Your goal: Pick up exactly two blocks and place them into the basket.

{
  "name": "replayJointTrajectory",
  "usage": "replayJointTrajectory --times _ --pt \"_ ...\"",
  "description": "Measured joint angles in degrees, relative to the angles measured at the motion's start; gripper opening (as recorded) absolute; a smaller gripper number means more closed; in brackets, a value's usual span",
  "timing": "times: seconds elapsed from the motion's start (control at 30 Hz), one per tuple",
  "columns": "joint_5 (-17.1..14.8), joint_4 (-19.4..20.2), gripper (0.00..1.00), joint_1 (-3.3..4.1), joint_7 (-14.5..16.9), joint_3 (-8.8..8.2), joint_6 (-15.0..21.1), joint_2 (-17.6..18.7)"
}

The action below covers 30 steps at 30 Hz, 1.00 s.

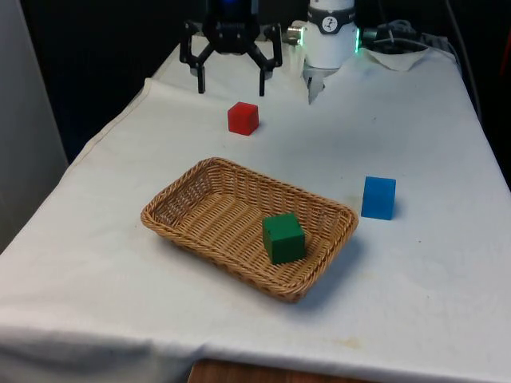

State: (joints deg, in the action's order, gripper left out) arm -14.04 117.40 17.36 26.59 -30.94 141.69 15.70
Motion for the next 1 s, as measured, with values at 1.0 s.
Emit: replayJointTrajectory --times 1.0 --pt "6.88 14.15 1.0 -0.06 4.41 -6.65 3.55 -13.29"
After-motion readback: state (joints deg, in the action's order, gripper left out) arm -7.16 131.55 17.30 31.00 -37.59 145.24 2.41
